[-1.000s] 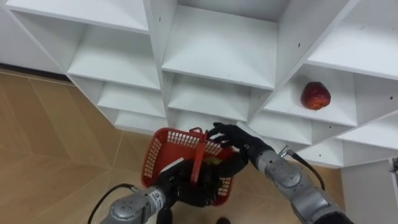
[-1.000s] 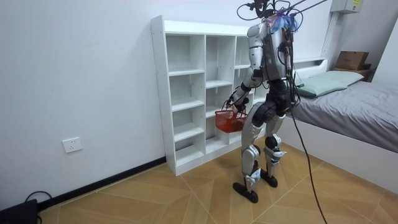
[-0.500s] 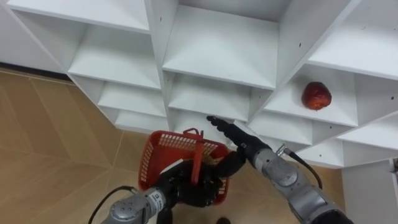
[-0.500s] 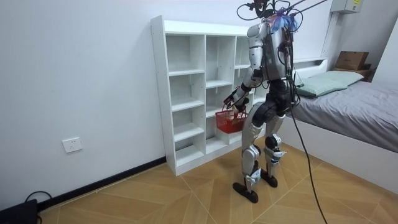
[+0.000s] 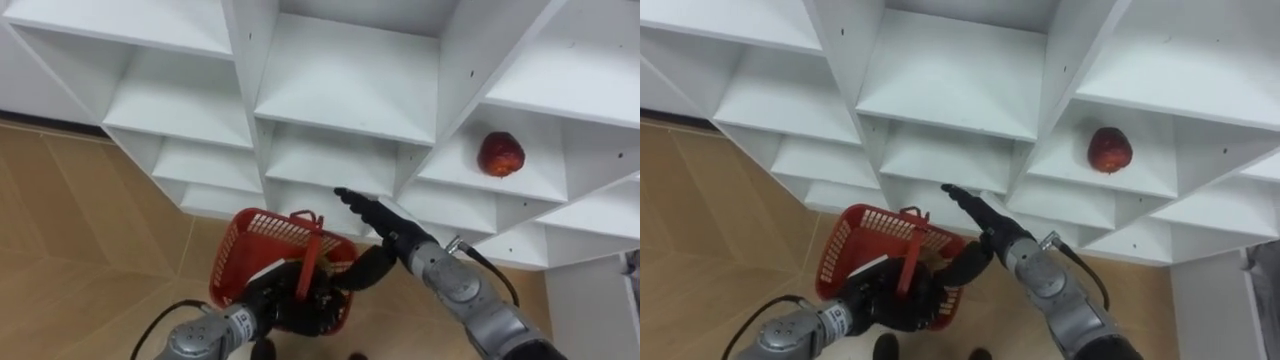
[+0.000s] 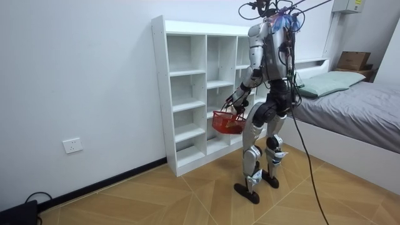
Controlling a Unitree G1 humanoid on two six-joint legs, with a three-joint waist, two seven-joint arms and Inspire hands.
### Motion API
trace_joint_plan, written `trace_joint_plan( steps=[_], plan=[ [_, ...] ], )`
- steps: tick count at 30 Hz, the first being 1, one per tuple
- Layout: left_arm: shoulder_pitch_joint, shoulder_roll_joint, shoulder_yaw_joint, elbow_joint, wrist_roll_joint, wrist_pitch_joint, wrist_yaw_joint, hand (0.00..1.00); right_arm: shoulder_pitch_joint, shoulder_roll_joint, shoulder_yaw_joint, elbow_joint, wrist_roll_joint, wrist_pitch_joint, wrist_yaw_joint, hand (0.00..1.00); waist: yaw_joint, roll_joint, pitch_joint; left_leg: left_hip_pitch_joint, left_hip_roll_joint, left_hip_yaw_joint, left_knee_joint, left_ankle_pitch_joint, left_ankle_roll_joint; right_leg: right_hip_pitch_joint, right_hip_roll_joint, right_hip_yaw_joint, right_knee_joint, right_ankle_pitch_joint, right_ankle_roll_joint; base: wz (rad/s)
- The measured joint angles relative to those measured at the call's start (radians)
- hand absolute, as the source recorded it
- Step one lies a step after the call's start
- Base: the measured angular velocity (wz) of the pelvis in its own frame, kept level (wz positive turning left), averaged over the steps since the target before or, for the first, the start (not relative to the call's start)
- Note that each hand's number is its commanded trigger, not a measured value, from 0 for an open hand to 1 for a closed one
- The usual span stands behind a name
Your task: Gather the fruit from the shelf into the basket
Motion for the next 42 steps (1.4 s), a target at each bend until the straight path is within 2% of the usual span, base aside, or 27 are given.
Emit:
trace_joint_plan(
  steps=[4,7,9,11,15,17,18,29,36,42],
  plan=[
    [0.020,0.019,0.018,0.012,0.024,-0.008,0.032,1.00,0.036,-0.026,-0.006,-0.022,0.036,-0.017,-0.001,0.00,-0.005,0.000,-0.0019,0.033,0.000,0.016,-0.016,0.000,0.000,0.019,0.002,0.019,-0.008,0.000,0.002,-0.12],
    [0.042,0.025,0.047,0.005,0.042,-0.011,0.042,1.00,0.086,-0.061,-0.046,-0.098,0.037,-0.026,-0.009,0.00,-0.005,0.001,-0.0030,0.037,0.000,0.018,-0.016,0.000,0.000,0.023,0.003,0.024,-0.011,0.001,0.003,-0.03],
    [0.055,0.030,0.051,0.004,0.044,-0.011,0.053,1.00,0.110,-0.066,-0.076,-0.122,0.038,-0.031,-0.022,0.00,-0.010,0.002,-0.0039,0.050,0.000,0.024,-0.018,0.000,0.000,0.034,0.003,0.028,-0.012,0.001,0.003,-0.06],
    [0.077,0.032,0.062,0.004,0.044,-0.012,0.060,1.00,0.139,-0.068,-0.103,-0.148,0.039,-0.032,-0.044,0.00,-0.023,0.005,-0.0221,0.069,0.000,0.028,-0.033,0.000,0.000,0.045,0.003,0.031,-0.014,0.000,0.004,-0.02],
    [0.088,0.026,0.094,0.004,0.043,-0.012,0.063,1.00,0.143,-0.067,-0.141,-0.165,0.039,-0.051,-0.063,0.00,-0.036,0.015,-0.0284,0.094,0.001,0.039,-0.035,0.000,0.000,0.063,0.005,0.037,-0.013,0.000,0.005,-0.09],
    [0.097,0.019,0.108,0.004,0.042,-0.013,0.063,1.00,0.145,-0.067,-0.167,-0.166,0.050,-0.058,-0.088,0.00,-0.043,0.025,-0.0356,0.108,0.001,0.043,-0.038,0.000,0.000,0.074,0.006,0.044,-0.015,0.001,0.006,-0.07],
    [0.098,0.019,0.108,0.004,0.042,-0.013,0.063,1.00,0.145,-0.067,-0.174,-0.166,0.055,-0.061,-0.093,0.00,-0.046,0.027,-0.0362,0.110,0.002,0.045,-0.040,0.000,0.000,0.075,0.007,0.047,-0.015,0.001,0.006,-0.08],
    [0.116,0.017,0.125,0.004,0.042,-0.014,0.078,1.00,0.145,-0.065,-0.196,-0.165,0.102,-0.101,-0.222,0.00,-0.060,0.039,-0.0317,0.133,0.008,0.083,-0.064,0.002,-0.001,0.072,0.016,0.085,-0.030,0.015,0.006,-0.11],
    [0.116,0.017,0.127,0.004,0.041,-0.015,0.082,1.00,0.138,-0.064,-0.207,-0.166,0.111,-0.111,-0.289,0.00,-0.071,0.042,-0.0275,0.138,0.008,0.092,-0.081,0.002,-0.001,0.071,0.015,0.083,-0.038,0.014,0.006,-0.03],
    [0.117,0.008,0.125,0.004,0.041,-0.015,0.102,1.00,0.122,-0.059,-0.260,-0.165,0.115,-0.135,-0.366,0.00,-0.090,0.054,-0.0158,0.138,0.006,0.094,-0.091,0.002,-0.001,0.068,0.015,0.084,-0.044,0.013,0.007,0.00]
  ],
)
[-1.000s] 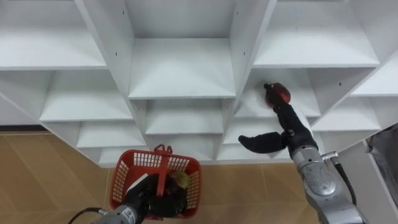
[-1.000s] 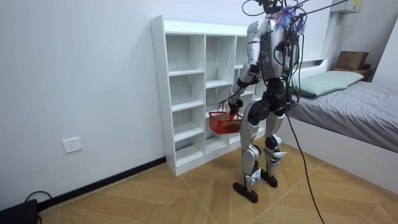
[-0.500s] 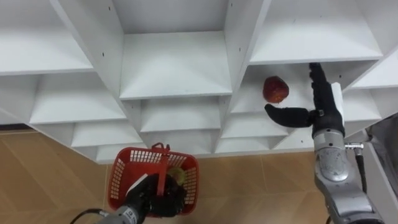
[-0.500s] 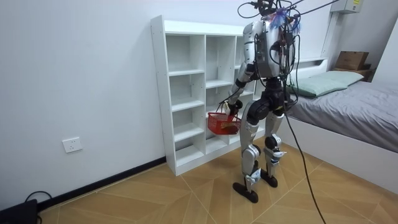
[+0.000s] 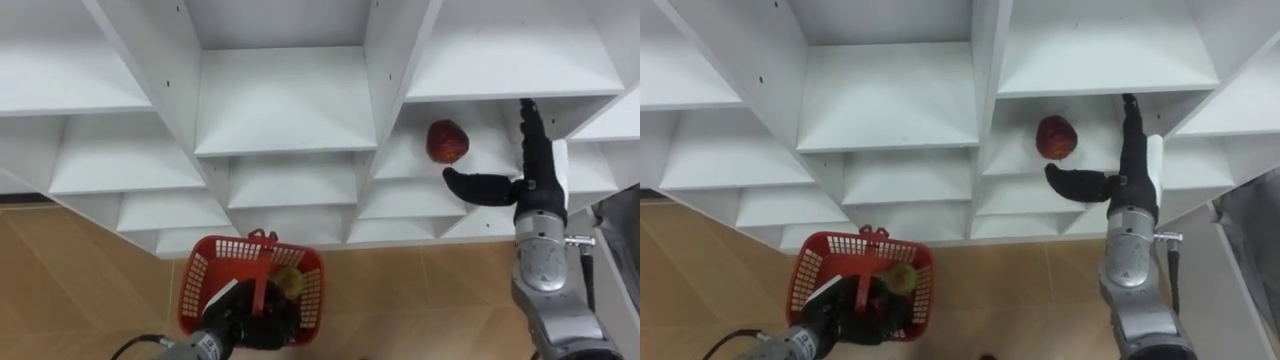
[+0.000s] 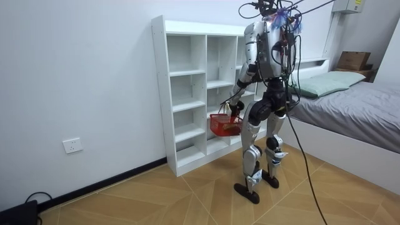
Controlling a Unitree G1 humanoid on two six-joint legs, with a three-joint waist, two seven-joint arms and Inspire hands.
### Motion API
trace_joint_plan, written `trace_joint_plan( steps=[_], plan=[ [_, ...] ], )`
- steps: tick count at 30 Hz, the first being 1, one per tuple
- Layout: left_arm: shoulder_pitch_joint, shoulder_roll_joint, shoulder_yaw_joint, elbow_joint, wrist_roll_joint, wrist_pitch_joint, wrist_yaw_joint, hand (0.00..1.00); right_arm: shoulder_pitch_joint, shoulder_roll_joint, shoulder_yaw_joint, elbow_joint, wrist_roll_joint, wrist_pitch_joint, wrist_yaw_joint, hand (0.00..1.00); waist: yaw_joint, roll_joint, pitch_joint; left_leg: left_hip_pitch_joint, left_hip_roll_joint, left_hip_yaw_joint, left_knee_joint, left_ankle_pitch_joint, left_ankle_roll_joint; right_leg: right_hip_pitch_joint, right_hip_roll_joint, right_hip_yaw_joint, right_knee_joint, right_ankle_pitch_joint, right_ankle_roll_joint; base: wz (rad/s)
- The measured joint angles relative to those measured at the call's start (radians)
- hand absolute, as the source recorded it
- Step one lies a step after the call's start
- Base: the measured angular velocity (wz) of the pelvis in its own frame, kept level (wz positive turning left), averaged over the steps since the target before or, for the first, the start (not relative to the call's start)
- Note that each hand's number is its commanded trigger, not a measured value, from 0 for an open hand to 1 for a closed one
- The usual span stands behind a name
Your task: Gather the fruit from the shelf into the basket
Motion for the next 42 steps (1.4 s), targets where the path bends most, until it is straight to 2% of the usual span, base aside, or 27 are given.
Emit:
trace_joint_plan(
  steps=[10,18,21,23,29,37,42],
  plan=[
    [-0.024,0.009,-0.004,0.053,-0.002,0.003,-0.029,1.00,-0.161,-0.011,0.002,0.171,0.046,0.004,0.044,0.00,0.002,0.000,0.0001,-0.014,0.000,0.000,0.006,0.001,0.002,-0.015,-0.002,0.000,0.011,0.001,-0.001,0.00],
    [-0.037,0.009,-0.004,0.065,-0.002,0.003,-0.027,1.00,-0.180,-0.012,0.002,0.180,0.048,0.004,0.053,0.00,0.009,0.000,0.0003,-0.027,0.000,0.000,0.006,0.001,0.002,-0.028,-0.003,-0.001,0.010,0.001,-0.001,0.00],
    [-0.052,0.009,-0.004,0.065,-0.002,0.003,-0.028,1.00,-0.184,-0.037,0.005,0.193,0.074,0.004,0.086,0.00,0.028,-0.006,0.0039,-0.030,0.000,0.003,0.005,0.002,0.002,-0.042,-0.004,0.003,0.026,0.001,-0.001,-0.06],
    [-0.063,0.016,-0.002,0.067,0.000,0.003,-0.028,1.00,-0.226,-0.060,0.006,0.249,0.089,0.015,0.116,0.00,0.030,-0.014,0.0103,-0.030,-0.001,0.003,0.005,0.002,0.002,-0.044,-0.005,0.002,0.028,0.001,-0.001,0.00],
    [-0.061,0.032,-0.004,0.068,0.000,0.007,-0.029,1.00,-0.294,-0.084,0.005,0.281,0.124,0.026,0.123,0.00,0.030,-0.033,0.0210,-0.034,-0.003,0.003,0.007,0.003,0.003,-0.045,-0.007,0.001,0.026,0.001,-0.001,0.00],
    [-0.067,0.035,-0.004,0.068,0.000,0.010,-0.029,1.00,-0.303,-0.088,0.010,0.291,0.138,0.060,0.180,0.00,0.055,-0.033,0.0205,-0.050,-0.003,0.003,0.009,0.003,0.004,-0.062,-0.008,-0.001,0.028,0.001,-0.001,0.00],
    [-0.067,0.035,-0.004,0.068,0.000,0.025,-0.031,1.00,-0.303,-0.089,0.018,0.294,0.148,0.060,0.221,0.00,0.058,-0.033,0.0203,-0.050,-0.003,0.002,0.009,0.003,0.004,-0.061,-0.009,-0.006,0.030,0.001,-0.001,0.00]
  ],
)
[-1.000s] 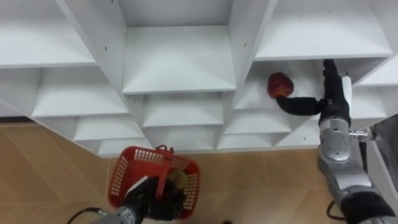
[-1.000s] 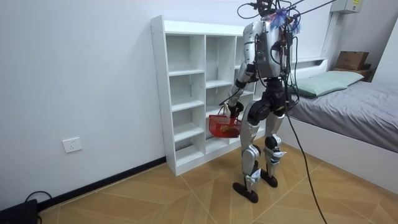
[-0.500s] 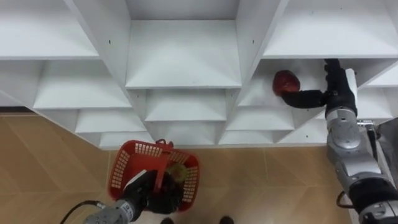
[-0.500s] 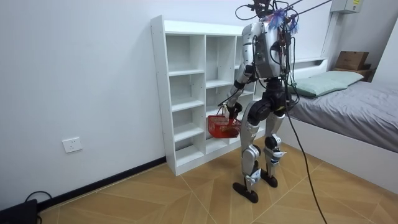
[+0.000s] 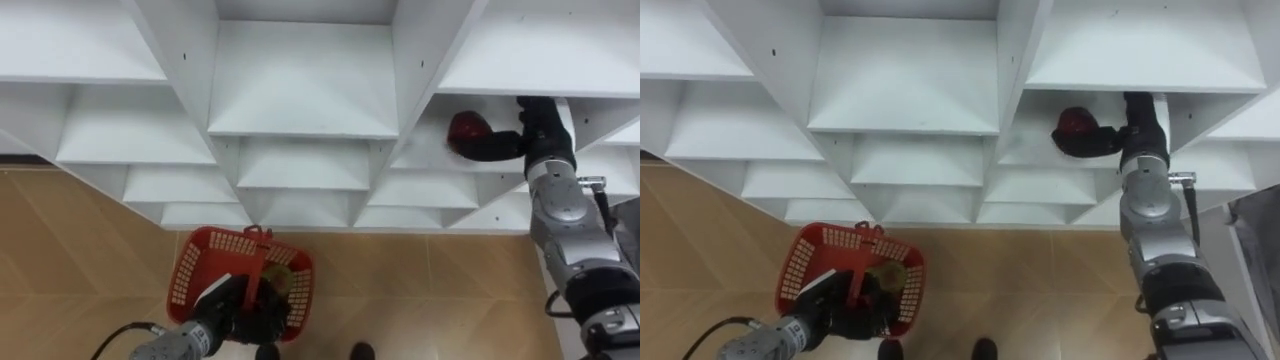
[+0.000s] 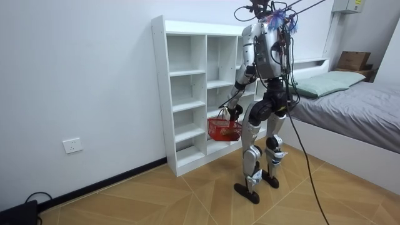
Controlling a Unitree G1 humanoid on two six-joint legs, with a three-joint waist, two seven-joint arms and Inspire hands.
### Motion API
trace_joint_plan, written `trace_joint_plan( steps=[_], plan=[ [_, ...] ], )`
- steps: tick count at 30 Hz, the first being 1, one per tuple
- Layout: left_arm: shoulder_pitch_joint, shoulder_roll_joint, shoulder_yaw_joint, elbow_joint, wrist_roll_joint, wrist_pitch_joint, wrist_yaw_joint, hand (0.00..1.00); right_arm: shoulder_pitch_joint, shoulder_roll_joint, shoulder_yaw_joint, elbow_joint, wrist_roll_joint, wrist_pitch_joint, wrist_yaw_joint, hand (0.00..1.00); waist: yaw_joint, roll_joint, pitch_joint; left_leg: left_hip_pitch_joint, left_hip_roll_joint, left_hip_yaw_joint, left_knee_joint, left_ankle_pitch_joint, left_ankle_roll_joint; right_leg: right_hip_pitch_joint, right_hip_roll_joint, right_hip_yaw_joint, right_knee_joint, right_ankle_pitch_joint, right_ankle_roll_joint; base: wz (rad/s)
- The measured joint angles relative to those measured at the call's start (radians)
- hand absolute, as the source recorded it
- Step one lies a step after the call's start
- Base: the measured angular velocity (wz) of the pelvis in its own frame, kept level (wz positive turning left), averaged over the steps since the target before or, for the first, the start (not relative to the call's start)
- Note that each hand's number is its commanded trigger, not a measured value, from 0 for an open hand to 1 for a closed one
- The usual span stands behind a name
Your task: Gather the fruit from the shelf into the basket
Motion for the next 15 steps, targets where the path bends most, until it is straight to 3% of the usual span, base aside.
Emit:
trace_joint_plan(
  steps=[5,15],
  plan=[
    [0.001,0.000,-0.002,0.000,0.000,0.010,-0.001,1.00,0.000,0.000,0.000,0.030,0.004,0.022,0.023,0.00,0.002,0.000,-0.0002,0.000,0.000,-0.001,0.011,0.000,0.000,0.000,-0.002,-0.003,0.011,0.000,0.000,0.00],
    [-0.001,-0.008,-0.040,0.000,-0.001,0.012,-0.001,1.00,-0.004,-0.005,0.000,0.089,0.007,0.021,0.046,0.00,0.029,0.009,-0.0044,-0.001,0.000,-0.001,0.015,0.004,0.002,0.000,-0.002,-0.003,0.014,0.003,-0.004,0.00]
  ],
)
